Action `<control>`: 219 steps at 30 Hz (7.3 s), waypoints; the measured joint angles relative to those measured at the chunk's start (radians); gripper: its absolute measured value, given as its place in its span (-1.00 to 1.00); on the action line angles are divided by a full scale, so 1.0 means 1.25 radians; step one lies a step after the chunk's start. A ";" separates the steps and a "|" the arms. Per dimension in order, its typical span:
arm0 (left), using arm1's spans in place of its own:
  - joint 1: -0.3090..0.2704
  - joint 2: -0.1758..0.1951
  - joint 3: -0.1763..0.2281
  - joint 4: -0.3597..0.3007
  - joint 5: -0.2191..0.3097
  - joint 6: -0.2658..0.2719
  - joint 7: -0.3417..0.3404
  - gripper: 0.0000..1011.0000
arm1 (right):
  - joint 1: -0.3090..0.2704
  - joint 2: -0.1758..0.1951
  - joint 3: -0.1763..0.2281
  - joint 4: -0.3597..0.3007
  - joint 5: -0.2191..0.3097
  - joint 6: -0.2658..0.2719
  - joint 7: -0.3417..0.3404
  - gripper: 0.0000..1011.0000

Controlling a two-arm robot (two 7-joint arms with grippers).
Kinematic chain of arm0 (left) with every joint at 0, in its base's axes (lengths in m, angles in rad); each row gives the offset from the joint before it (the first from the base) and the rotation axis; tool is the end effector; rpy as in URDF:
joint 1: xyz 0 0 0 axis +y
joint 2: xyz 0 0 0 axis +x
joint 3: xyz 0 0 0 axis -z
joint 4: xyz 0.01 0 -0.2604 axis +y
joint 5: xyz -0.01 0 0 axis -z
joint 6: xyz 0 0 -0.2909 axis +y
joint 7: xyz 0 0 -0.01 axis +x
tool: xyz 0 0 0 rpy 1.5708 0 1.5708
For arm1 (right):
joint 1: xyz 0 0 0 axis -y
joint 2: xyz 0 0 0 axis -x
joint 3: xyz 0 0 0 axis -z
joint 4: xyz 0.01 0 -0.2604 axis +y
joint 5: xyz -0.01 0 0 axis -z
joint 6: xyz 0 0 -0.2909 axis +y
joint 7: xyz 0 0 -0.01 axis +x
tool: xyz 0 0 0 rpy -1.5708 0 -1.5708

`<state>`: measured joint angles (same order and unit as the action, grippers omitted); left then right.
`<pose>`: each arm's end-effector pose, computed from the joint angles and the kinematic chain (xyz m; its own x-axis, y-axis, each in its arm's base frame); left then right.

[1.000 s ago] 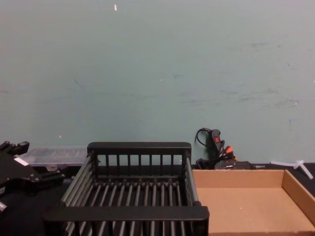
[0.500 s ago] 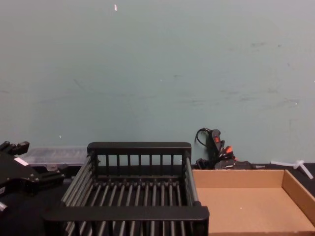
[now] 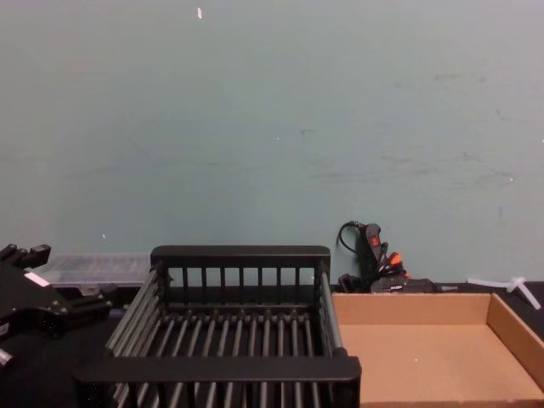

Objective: Pick up the white tape and place it into the black box , Pick up the silver tape and place it into the brown box.

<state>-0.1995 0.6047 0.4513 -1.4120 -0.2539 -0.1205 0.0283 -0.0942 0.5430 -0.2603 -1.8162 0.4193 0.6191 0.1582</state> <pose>0.3363 0.0706 -0.2750 0.2922 0.8803 0.3737 -0.9553 0.2872 0.0703 0.2714 -0.0358 -0.2416 0.4569 -0.8893 -0.0201 0.7122 0.3793 -0.5907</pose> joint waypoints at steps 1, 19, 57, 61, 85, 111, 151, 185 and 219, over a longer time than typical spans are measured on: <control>0.000 0.000 0.000 0.000 0.000 0.000 0.000 0.98 | 0.000 0.000 0.000 0.000 0.000 0.000 0.000 -0.32; 0.000 0.000 0.000 0.000 0.000 0.000 0.000 0.98 | -0.009 -0.004 0.013 -0.008 0.000 -0.006 0.010 -0.66; 0.000 0.000 0.000 0.000 0.000 0.000 0.000 0.98 | 0.121 -0.078 0.033 0.061 -0.166 -0.240 0.023 -0.66; 0.000 0.000 0.000 0.000 0.000 0.000 0.000 0.98 | 0.151 -0.097 0.021 0.104 -0.194 -0.277 0.018 -0.66; 0.000 0.000 0.000 0.000 0.000 0.000 0.000 0.98 | 0.302 -0.210 -0.024 0.411 -0.300 -0.386 0.015 -0.66; 0.000 0.000 0.000 0.000 0.000 0.000 0.000 0.98 | 0.311 -0.219 -0.022 0.429 -0.305 -0.390 0.021 0.02; 0.000 0.000 0.000 0.000 0.000 0.000 0.000 0.98 | 0.275 -0.218 0.006 0.371 -0.294 -0.366 0.049 0.98; 0.000 0.000 0.000 0.000 0.000 0.000 0.000 0.98 | 0.073 -0.125 -0.015 -0.043 -0.211 0.061 0.157 0.98; 0.000 0.000 0.000 0.000 0.000 0.000 0.000 0.98 | 0.059 -0.152 -0.087 -0.040 -0.242 0.140 0.189 0.98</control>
<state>-0.1995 0.6047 0.4513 -1.4120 -0.2539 -0.1205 0.0283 -0.0205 0.3524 -0.3695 -1.8664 0.1164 0.7941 0.3943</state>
